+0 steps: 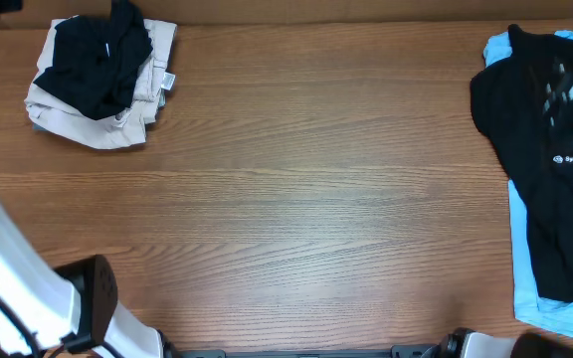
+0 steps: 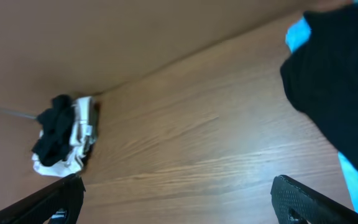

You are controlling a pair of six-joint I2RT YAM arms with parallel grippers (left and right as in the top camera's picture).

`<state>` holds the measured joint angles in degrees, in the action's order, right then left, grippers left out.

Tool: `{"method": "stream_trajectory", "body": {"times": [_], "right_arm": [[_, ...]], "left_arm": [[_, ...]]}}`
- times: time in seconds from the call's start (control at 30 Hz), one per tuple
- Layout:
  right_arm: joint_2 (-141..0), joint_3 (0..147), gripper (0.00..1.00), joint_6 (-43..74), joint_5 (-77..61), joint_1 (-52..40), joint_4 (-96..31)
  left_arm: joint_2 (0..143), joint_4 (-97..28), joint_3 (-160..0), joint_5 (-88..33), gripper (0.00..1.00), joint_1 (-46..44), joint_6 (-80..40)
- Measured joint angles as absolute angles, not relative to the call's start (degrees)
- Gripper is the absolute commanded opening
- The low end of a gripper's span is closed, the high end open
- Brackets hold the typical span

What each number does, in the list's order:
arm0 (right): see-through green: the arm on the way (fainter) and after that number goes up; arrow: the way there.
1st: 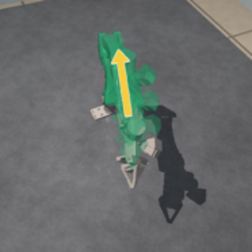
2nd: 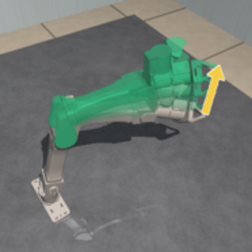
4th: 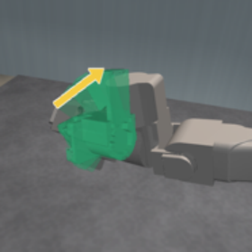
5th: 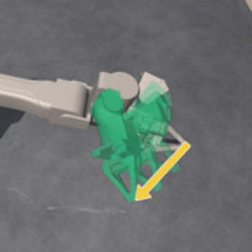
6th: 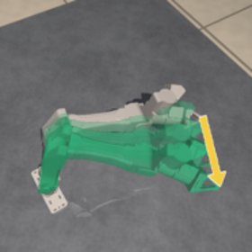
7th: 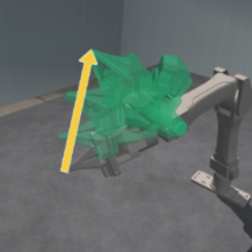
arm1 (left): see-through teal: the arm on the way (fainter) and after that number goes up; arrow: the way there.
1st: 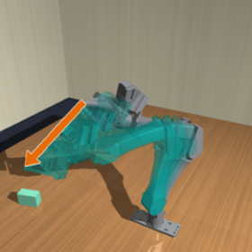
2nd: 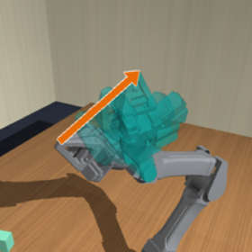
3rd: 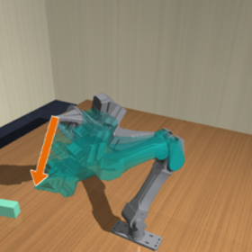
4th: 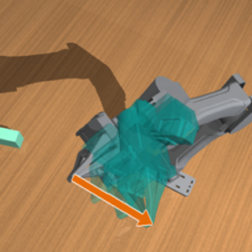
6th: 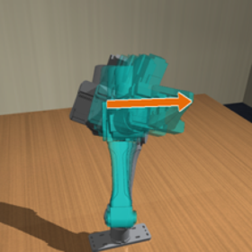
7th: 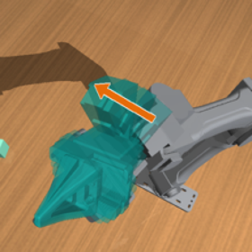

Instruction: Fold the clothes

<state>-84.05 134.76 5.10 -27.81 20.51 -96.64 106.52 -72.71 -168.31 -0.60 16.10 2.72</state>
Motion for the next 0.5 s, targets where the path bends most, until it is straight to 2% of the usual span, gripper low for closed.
{"method": "stream_trajectory", "body": {"times": [0.23,0.5], "right_arm": [[-74.65,136.16,1.00,5.10,-28.34,20.51,-97.12],[-73.65,136.16,1.00,5.10,-28.27,20.53,-97.10]], "left_arm": [[106.50,-73.49,-167.15,-0.60,1.00,16.10,2.94],[106.67,-79.40,-167.11,-0.60,1.00,16.10,3.05]]}}
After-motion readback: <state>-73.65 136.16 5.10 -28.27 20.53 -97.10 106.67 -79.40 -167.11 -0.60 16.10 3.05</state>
